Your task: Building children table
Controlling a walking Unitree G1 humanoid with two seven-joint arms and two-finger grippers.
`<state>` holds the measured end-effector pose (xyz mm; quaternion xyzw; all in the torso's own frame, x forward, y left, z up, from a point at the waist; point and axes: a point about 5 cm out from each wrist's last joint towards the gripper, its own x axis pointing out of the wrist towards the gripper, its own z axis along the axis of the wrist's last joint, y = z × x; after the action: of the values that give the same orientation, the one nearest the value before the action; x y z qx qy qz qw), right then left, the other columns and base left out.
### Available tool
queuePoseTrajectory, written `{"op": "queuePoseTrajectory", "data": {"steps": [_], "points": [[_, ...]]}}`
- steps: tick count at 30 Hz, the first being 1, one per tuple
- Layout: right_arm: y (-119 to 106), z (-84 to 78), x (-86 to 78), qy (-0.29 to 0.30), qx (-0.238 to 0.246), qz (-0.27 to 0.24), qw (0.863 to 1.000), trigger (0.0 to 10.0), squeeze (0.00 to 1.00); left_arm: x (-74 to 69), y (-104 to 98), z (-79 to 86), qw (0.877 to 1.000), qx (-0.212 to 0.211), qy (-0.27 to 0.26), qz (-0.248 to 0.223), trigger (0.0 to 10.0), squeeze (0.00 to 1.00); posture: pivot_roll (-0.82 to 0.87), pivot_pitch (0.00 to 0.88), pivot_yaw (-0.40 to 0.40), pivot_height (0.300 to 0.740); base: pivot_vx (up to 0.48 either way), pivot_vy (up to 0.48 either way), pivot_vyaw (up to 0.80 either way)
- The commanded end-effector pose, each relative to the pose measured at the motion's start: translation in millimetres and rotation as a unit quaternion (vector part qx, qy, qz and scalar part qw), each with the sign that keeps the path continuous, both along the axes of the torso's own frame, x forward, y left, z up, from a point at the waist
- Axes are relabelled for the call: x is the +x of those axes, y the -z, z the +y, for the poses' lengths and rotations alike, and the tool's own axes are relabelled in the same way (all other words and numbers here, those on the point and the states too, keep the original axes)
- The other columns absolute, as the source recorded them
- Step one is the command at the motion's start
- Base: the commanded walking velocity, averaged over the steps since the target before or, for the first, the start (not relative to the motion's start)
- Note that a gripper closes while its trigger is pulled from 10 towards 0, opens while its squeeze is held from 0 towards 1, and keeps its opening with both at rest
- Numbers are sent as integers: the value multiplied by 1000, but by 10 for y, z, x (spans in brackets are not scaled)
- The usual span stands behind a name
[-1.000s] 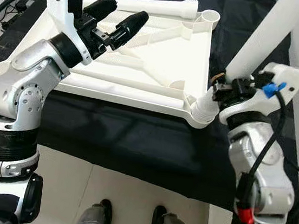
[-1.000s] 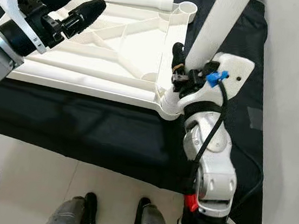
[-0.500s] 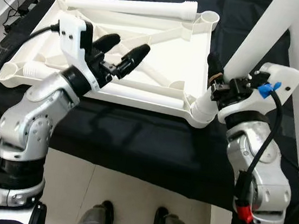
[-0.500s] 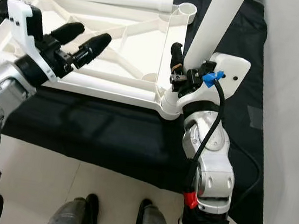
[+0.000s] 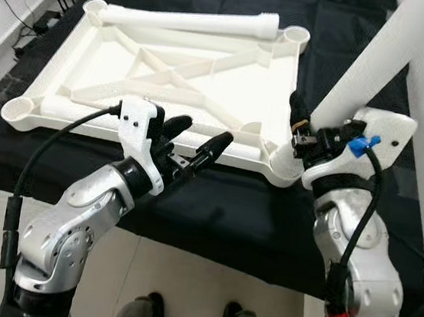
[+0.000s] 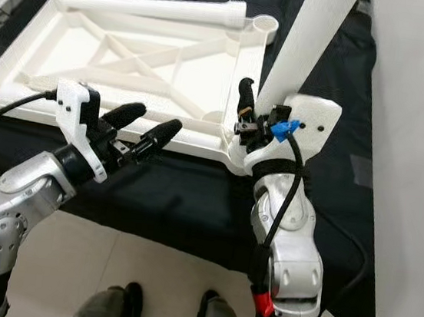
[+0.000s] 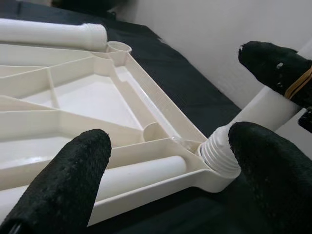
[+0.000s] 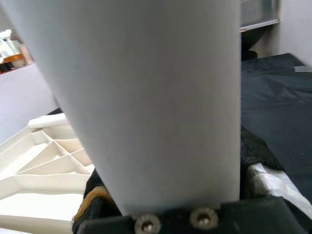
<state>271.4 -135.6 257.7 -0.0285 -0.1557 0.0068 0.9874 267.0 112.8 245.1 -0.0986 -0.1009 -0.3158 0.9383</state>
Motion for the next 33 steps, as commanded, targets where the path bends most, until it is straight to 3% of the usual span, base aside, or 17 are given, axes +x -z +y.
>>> {"op": "queuePoseTrajectory", "data": {"steps": [1,11,17,19,27,32,33], "points": [[397,-68,41,52,-14,113,992,0,0,-42,27,-8,1000,8,-4,4,10000,1000,-33,254,39,740,0,0,0],[406,-8,156,53,-15,131,990,0,0,-52,21,-25,1000,9,-12,2,10000,1000,-32,243,36,740,0,0,0],[120,-158,346,42,-11,74,996,0,0,-27,8,-15,1000,10,-18,-5,10000,1000,-41,222,30,740,0,0,0],[-120,-222,434,13,4,28,1000,0,0,9,-20,4,1000,9,-23,-13,10000,1000,-45,206,27,740,0,0,0],[-452,-253,477,-41,0,-39,998,0,0,46,-63,28,999,11,-27,-25,10000,1000,-44,182,23,740,0,0,0],[-662,-391,515,-67,20,-75,995,0,0,87,-128,101,998,16,-36,-40,10000,996,-38,155,17,740,0,0,0],[-693,-419,526,-70,24,-80,994,0,0,96,-139,114,998,17,-38,-43,10000,957,-37,153,16,740,0,0,0]]}}
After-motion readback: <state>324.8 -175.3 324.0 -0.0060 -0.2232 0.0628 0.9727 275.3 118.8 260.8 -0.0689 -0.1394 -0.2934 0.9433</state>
